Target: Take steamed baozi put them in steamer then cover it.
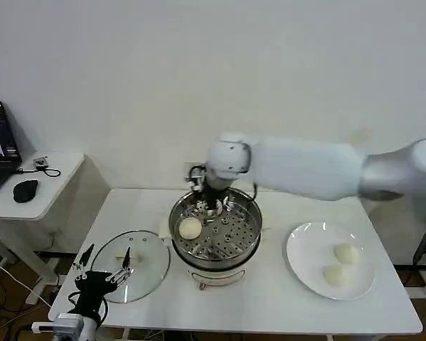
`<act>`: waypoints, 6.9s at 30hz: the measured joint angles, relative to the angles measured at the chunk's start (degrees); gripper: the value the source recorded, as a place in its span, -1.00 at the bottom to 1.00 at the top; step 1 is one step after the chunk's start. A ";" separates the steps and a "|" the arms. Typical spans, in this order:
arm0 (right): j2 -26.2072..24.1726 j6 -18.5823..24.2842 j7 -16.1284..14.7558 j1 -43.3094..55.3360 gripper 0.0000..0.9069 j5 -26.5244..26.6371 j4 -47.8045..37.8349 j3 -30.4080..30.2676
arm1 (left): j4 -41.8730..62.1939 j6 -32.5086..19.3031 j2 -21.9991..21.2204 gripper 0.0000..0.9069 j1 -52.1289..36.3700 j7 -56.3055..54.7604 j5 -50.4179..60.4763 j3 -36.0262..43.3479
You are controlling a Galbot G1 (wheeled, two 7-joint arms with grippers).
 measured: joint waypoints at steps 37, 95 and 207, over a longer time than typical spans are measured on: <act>-42.02 21.95 -11.12 -39.77 1.00 -34.97 5.79 25.60 | 2.51 -0.23 -0.21 1.00 1.66 0.12 1.25 0.28; -33.84 24.58 -18.71 -28.79 0.42 -34.55 -0.59 30.27 | 1.57 -0.15 -0.35 1.00 1.40 0.08 1.73 0.08; -32.99 25.44 -14.76 -17.83 1.00 -30.41 -2.43 22.23 | 3.39 -0.60 3.50 1.00 -0.79 0.52 -2.16 -3.27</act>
